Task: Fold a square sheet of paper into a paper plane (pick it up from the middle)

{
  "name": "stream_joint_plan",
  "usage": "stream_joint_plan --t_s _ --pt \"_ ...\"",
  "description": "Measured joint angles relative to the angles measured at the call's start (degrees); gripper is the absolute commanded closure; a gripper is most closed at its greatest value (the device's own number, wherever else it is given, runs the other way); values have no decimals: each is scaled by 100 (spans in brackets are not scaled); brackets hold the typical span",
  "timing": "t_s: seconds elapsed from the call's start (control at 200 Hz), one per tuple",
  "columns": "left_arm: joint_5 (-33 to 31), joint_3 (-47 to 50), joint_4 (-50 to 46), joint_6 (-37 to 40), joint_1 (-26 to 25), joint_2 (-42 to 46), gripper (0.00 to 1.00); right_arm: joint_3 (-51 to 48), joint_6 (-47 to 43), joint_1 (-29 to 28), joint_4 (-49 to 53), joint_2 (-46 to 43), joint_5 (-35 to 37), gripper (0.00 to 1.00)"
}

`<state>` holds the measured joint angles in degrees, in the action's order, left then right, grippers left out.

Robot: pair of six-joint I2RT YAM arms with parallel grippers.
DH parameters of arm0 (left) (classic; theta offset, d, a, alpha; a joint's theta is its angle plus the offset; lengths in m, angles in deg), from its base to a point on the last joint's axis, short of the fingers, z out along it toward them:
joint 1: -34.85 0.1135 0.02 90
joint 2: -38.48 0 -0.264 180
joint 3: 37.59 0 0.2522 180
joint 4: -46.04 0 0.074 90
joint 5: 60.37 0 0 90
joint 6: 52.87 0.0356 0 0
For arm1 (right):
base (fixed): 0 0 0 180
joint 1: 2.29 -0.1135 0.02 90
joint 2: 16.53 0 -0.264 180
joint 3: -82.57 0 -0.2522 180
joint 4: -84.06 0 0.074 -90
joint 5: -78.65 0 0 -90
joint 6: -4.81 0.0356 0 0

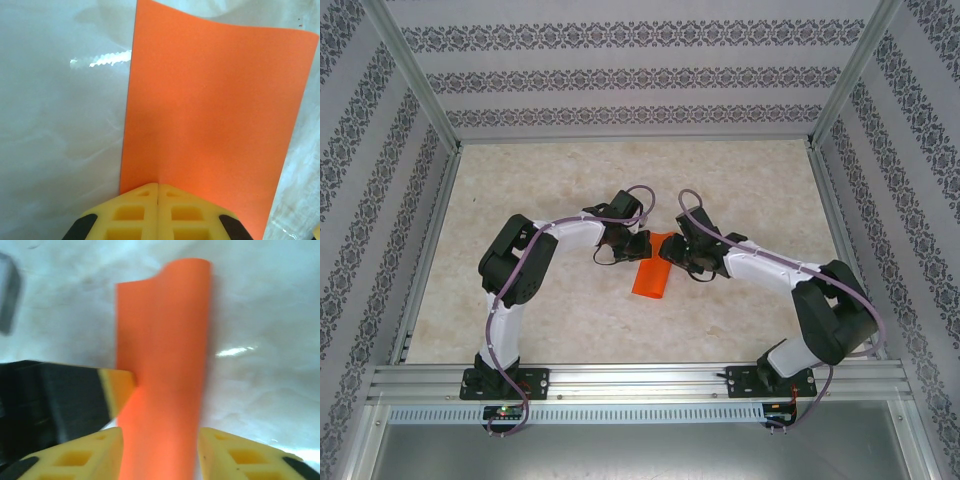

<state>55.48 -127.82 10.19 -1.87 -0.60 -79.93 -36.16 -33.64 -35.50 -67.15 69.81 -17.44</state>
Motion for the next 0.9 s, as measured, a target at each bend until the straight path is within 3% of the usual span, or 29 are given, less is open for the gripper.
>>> stream_joint_plan --t_s 0.045,0.09,0.46,0.899 --pt "-2 0 -7 2 0 0 100 -42 -9 2 -219 -22 -127 85" --pt "0 -2 -9 13 0 0 100 -83 98 24 -435 -17 -264 88" --pt "0 -11 -17 24 0 -7 100 -466 345 153 -1318 638 -874 85" --pt "-2 -42 -55 90 0 -17 100 -785 365 225 -1523 837 -916 82"
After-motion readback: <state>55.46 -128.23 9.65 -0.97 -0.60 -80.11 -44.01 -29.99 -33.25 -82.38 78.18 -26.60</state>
